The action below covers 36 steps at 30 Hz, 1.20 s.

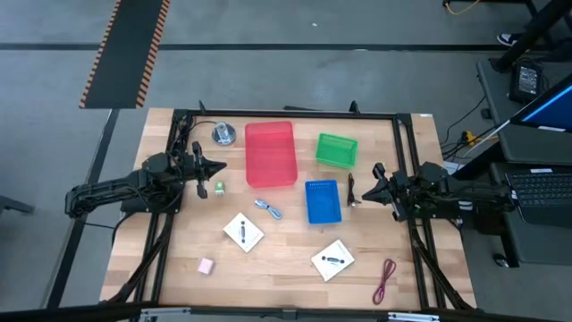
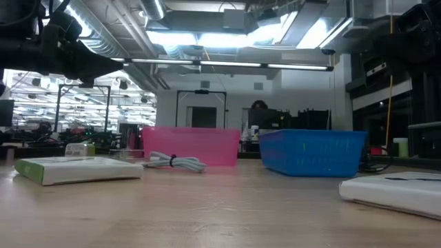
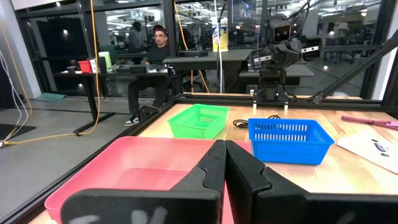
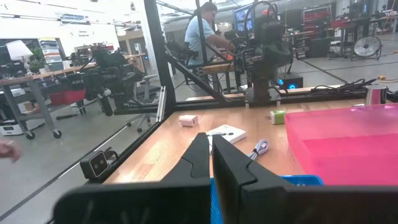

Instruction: Pick and place items into bin

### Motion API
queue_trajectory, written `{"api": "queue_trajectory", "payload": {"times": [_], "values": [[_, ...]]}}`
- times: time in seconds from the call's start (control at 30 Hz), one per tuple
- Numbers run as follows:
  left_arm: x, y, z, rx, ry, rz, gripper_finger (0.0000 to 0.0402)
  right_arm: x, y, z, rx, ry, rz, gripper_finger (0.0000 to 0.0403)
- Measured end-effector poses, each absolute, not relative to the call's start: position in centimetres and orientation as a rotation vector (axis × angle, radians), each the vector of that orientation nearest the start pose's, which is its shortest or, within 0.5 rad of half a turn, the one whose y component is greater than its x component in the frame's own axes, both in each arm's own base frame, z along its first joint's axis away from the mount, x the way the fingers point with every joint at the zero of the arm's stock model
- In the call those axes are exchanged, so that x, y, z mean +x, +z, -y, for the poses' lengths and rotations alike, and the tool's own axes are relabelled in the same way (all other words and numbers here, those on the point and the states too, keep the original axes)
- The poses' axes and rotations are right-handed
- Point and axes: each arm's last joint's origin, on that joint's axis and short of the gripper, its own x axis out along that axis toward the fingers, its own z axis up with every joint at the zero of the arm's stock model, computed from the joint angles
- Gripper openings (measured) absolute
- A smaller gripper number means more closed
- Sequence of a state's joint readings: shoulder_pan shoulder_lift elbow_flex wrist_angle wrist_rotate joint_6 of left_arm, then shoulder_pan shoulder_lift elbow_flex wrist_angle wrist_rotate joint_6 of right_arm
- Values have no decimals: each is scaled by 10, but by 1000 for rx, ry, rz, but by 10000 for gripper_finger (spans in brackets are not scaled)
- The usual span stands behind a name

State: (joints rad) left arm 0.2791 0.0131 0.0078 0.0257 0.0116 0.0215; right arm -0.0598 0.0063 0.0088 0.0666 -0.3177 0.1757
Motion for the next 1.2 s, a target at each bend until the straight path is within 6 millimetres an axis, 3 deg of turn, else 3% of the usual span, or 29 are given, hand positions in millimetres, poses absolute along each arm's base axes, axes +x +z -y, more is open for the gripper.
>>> {"api": "queue_trajectory", "payload": {"times": [0.67,0.93,1.2], "values": [[94,168,-27,24,268,18,3,96,172,-3,160,262,46,0],[94,168,-27,13,268,19,3,96,173,-3,81,259,59,0],[94,168,-27,30,266,23,3,96,173,-3,141,244,55,0]]}}
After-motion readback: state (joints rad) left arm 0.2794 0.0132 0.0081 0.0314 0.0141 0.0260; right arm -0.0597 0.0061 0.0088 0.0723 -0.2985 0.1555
